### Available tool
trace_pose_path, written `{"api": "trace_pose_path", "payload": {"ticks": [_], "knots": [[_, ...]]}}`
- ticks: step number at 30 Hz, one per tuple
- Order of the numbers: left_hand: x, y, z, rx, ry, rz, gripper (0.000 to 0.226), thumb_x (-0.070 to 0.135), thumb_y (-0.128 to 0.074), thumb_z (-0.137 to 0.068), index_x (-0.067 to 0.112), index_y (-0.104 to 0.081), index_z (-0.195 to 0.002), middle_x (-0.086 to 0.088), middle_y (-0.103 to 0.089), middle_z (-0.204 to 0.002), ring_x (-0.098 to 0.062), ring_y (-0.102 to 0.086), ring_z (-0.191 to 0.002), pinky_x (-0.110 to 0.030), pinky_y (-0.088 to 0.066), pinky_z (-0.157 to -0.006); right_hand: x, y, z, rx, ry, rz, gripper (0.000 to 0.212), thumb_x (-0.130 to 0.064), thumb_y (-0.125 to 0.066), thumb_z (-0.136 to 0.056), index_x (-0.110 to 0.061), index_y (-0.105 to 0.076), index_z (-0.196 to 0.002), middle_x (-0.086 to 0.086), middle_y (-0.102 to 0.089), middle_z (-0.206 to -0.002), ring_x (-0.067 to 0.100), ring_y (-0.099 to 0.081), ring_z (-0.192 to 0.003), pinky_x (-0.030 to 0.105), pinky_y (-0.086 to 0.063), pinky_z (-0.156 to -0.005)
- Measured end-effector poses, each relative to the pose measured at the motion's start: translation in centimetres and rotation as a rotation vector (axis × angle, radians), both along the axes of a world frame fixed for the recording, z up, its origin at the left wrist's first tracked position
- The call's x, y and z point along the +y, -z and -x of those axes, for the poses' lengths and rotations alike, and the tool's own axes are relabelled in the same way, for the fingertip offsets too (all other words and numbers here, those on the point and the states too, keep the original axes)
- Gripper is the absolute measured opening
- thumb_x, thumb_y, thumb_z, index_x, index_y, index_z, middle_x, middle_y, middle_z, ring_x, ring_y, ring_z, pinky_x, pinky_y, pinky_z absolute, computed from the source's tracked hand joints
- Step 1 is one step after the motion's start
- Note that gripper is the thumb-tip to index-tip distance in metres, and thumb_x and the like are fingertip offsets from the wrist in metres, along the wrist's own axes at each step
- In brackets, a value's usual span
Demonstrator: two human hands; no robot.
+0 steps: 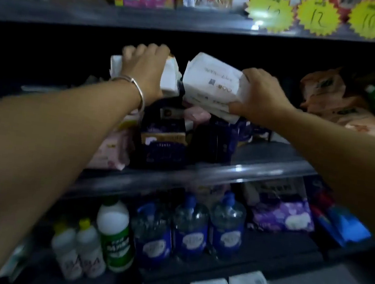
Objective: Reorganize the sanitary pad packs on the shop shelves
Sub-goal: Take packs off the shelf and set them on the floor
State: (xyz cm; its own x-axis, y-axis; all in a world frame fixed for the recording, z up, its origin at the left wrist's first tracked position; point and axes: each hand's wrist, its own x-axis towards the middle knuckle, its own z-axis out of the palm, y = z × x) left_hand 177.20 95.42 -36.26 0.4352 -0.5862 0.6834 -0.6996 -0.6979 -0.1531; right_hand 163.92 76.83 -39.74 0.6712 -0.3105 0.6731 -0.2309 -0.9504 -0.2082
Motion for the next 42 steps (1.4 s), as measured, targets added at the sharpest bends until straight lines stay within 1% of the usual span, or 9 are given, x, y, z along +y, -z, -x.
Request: {"api": "trace_pose_path", "payload": {"ticks": [7, 10, 13, 16, 21, 26, 34, 38, 42], "knots": [[4.4, 5.0, 8.3, -0.073, 0.065, -0.112, 0.079, 0.033, -0.075, -0.07, 0.011, -0.037, -0.135, -0.021, -0.04, -0.128, -0.037, -0.039, -0.117, -0.048, -0.03, -0.095, 3.0, 4.9, 8.5, 0.06, -0.071, -0.063, 0.057, -0.025, -0.074, -0.074, -0.005, -0.05, -0.121, 0.012, -0.053, -0.116, 0.026, -0.05, -0.103, 0.024, -0.037, -0.072], [4.6, 8.4, 11.4, 0.069, 0.103, -0.14, 0.08, 0.03, -0.076, -0.066, 0.008, -0.039, -0.133, -0.021, -0.042, -0.127, -0.037, -0.041, -0.116, -0.047, -0.033, -0.096, 3.4, 8.1, 11.9, 0.162, -0.094, -0.12, 0.05, -0.025, -0.074, -0.075, -0.004, -0.052, -0.115, 0.004, -0.047, -0.1, 0.018, -0.045, -0.089, 0.021, -0.033, -0.06], [3.4, 13.4, 13.2, 0.25, 0.19, -0.225, 0.075, 0.029, -0.077, -0.061, 0.009, -0.045, -0.126, -0.018, -0.047, -0.123, -0.036, -0.046, -0.114, -0.045, -0.04, -0.094, 2.7, 11.9, 14.5, 0.305, -0.072, -0.203, 0.043, -0.024, -0.075, -0.074, -0.011, -0.053, -0.109, 0.002, -0.051, -0.099, 0.017, -0.048, -0.088, 0.027, -0.036, -0.069], [1.9, 19.5, 14.3, 0.476, 0.242, -0.285, 0.078, 0.025, -0.078, -0.063, 0.009, -0.041, -0.129, -0.015, -0.048, -0.127, -0.034, -0.046, -0.116, -0.043, -0.04, -0.096, 1.3, 16.6, 16.1, 0.483, -0.028, -0.254, 0.037, -0.025, -0.077, -0.072, -0.017, -0.054, -0.1, 0.001, -0.053, -0.095, 0.017, -0.048, -0.084, 0.025, -0.035, -0.071], [-0.7, 30.2, 15.5, 0.716, 0.254, -0.472, 0.076, 0.026, -0.081, -0.065, 0.011, -0.041, -0.127, -0.012, -0.05, -0.126, -0.03, -0.048, -0.114, -0.038, -0.042, -0.093, -1.5, 25.7, 16.4, 0.831, 0.056, -0.272, 0.047, -0.031, -0.078, -0.07, -0.014, -0.058, -0.11, 0.006, -0.059, -0.104, 0.019, -0.049, -0.086, 0.025, -0.036, -0.074], [-4.3, 39.3, 16.1, 0.799, 0.258, -0.645, 0.078, 0.03, -0.081, -0.065, 0.014, -0.039, -0.129, -0.009, -0.044, -0.128, -0.028, -0.042, -0.118, -0.038, -0.039, -0.098, -3.9, 34.7, 16.1, 1.075, 0.012, -0.357, 0.057, -0.029, -0.079, -0.069, -0.018, -0.056, -0.12, 0.005, -0.06, -0.115, 0.019, -0.056, -0.095, 0.025, -0.044, -0.079], [-5.8, 49.0, 16.5, 0.746, 0.219, -0.758, 0.08, 0.047, -0.074, -0.071, 0.017, -0.034, -0.133, -0.005, -0.037, -0.131, -0.024, -0.033, -0.123, -0.036, -0.031, -0.102, -6.3, 44.0, 14.7, 1.037, -0.111, -0.451, 0.063, -0.019, -0.074, -0.073, -0.021, -0.05, -0.131, 0.004, -0.047, -0.126, 0.024, -0.048, -0.117, 0.031, -0.042, -0.098], [-5.6, 51.8, 16.4, 0.617, 0.156, -0.738, 0.075, 0.052, -0.07, -0.073, 0.02, -0.036, -0.131, -0.003, -0.038, -0.128, -0.023, -0.034, -0.118, -0.036, -0.028, -0.096, -6.3, 47.0, 14.9, 0.817, 0.001, -0.636, 0.057, -0.016, -0.065, -0.085, -0.022, -0.042, -0.137, 0.008, -0.039, -0.139, 0.029, -0.045, -0.122, 0.034, -0.041, -0.099], [-6.7, 52.7, 17.0, 0.588, 0.185, -0.661, 0.072, 0.043, -0.068, -0.077, 0.019, -0.032, -0.134, -0.003, -0.038, -0.128, -0.024, -0.035, -0.116, -0.035, -0.028, -0.094, -6.4, 49.1, 15.6, 0.829, 0.052, -0.671, 0.075, -0.013, -0.072, -0.079, -0.022, -0.031, -0.141, 0.015, -0.042, -0.137, 0.033, -0.047, -0.119, 0.036, -0.042, -0.097]]}}
